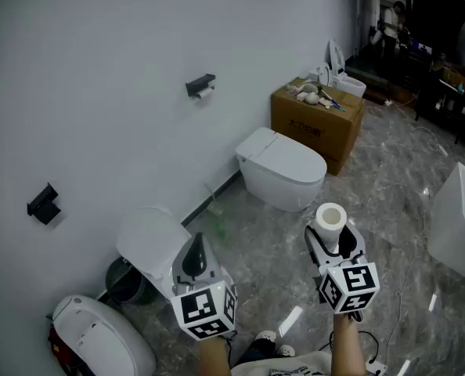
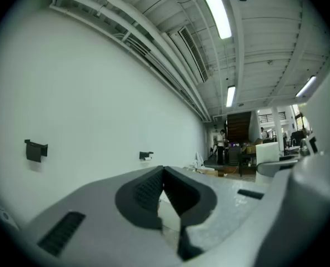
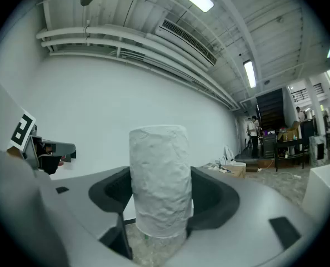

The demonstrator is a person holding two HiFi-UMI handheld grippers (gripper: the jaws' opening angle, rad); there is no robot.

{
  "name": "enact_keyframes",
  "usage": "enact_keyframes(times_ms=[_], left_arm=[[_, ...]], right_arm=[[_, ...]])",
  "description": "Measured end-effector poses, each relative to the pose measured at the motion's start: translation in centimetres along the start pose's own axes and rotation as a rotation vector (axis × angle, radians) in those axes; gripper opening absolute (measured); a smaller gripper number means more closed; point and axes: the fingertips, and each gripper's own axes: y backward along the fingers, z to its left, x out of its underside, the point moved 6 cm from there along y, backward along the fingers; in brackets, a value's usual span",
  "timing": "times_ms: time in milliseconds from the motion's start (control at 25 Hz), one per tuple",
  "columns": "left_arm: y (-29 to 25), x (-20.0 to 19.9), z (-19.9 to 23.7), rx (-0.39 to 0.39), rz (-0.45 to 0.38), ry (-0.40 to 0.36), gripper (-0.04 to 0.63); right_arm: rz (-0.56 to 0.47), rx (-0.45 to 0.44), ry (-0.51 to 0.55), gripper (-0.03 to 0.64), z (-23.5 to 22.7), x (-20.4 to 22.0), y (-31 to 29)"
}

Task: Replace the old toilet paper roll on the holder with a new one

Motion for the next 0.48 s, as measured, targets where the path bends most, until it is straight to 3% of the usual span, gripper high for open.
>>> enact_keyframes(times_ms=[480], left_arm=[[0.11,0.15,-0.14,0.007,0.004,-0.011,0.003]], right_arm=[[0.011,-0.003,0.003,0.311,0.15,0.42,0.24]])
